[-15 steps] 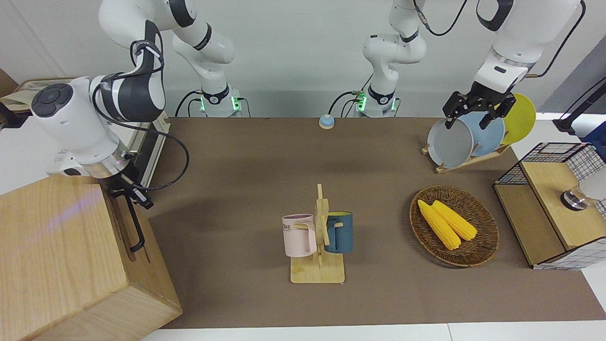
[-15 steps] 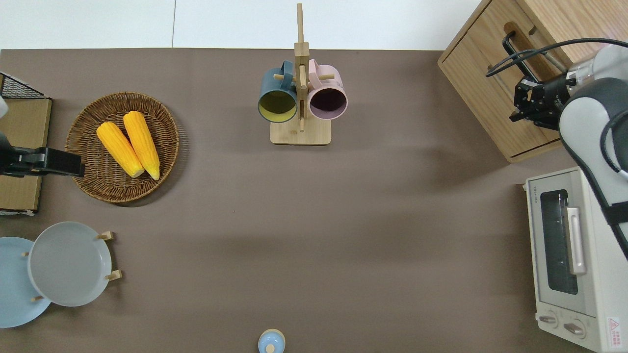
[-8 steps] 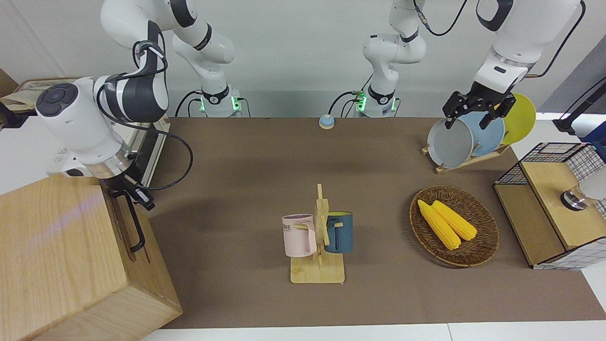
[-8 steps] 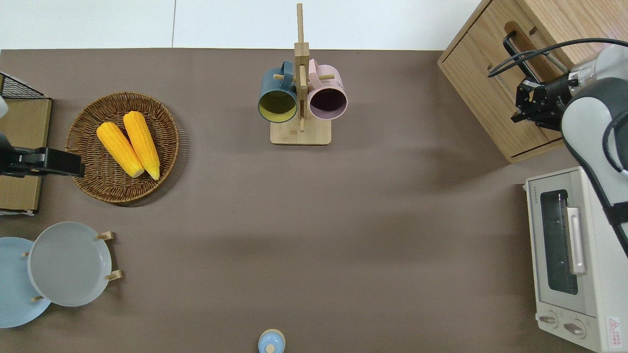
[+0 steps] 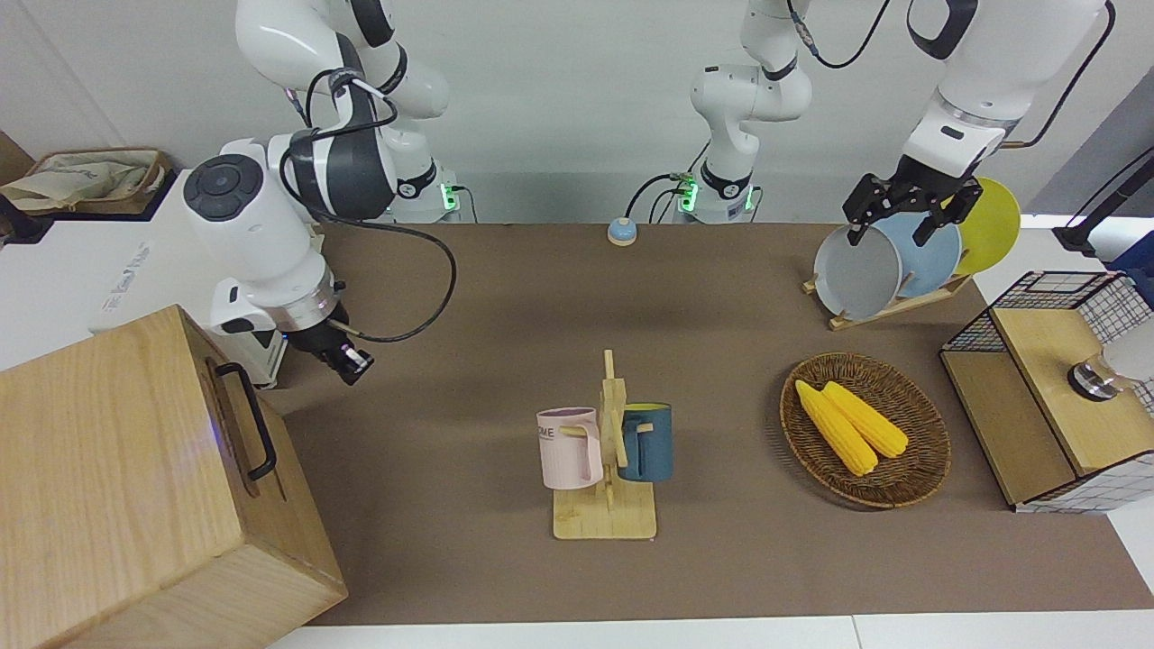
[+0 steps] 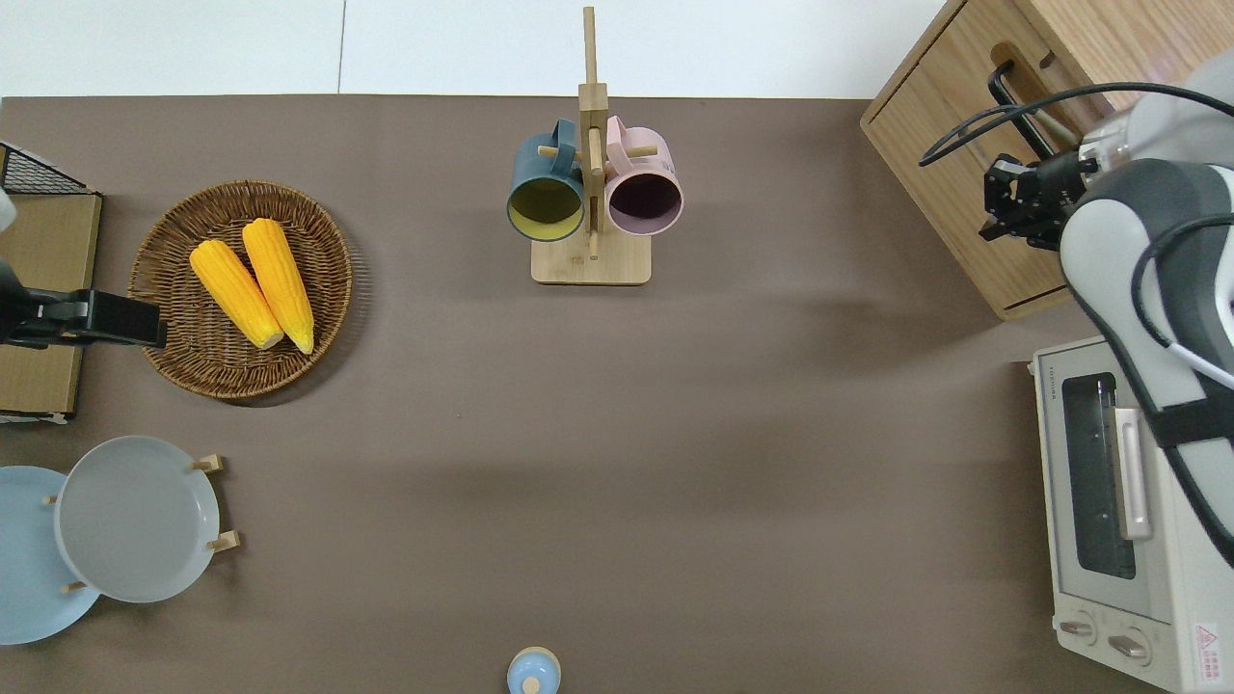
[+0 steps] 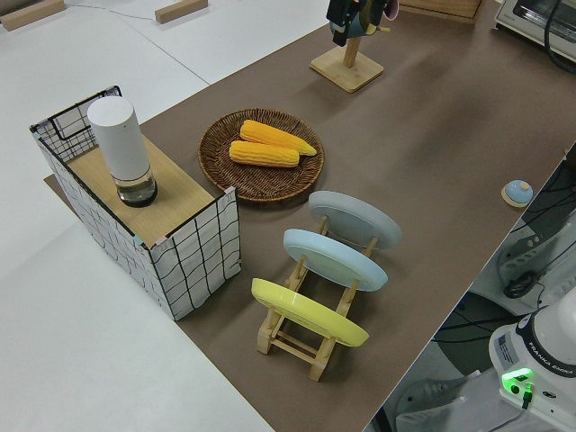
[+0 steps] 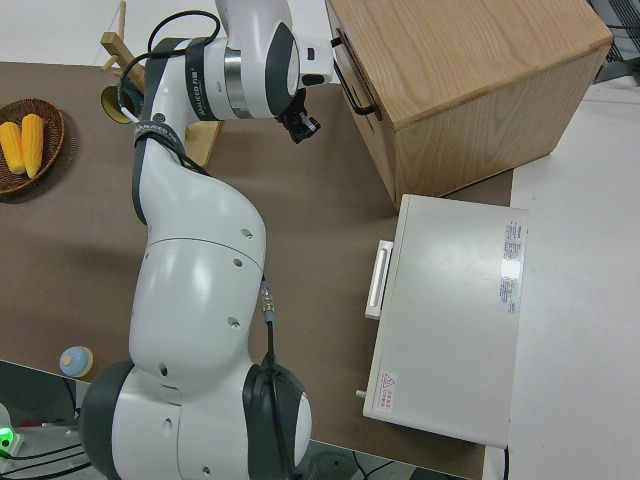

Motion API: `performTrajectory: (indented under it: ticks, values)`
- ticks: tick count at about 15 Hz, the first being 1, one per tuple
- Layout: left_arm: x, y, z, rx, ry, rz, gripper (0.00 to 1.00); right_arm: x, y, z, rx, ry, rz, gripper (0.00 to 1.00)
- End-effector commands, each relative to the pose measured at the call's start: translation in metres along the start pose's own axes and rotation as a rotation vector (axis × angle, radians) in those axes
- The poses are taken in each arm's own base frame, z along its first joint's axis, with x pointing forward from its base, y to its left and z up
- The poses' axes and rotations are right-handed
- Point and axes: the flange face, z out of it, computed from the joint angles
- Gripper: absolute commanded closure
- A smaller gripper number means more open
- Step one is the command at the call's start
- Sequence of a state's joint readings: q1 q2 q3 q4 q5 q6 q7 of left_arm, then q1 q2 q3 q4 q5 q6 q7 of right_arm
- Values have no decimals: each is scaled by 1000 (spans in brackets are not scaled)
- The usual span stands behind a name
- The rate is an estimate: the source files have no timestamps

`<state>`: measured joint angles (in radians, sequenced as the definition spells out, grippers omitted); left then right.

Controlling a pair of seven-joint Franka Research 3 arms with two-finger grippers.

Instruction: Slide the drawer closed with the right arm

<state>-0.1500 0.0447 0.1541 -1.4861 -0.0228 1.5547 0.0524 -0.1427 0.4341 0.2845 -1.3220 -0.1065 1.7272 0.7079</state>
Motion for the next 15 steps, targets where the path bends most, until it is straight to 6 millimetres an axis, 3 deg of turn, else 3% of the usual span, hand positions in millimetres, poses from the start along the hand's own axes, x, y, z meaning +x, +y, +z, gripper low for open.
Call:
performTrajectory:
  ticks: [1,7,12,15]
  values:
    - [4,0,-2,17,8,7,5,-34,-4,-34,-42,13,-48,1000]
    - [4,0,-2,18,8,7,2,-83,14,-73,-73,27,-165,1000]
    - [4,0,-2,17,8,7,5,-82,57,-101,-67,1,-293,1000]
    - [4,0,-2,17,8,7,5,-79,83,-106,-39,-21,-361,1000]
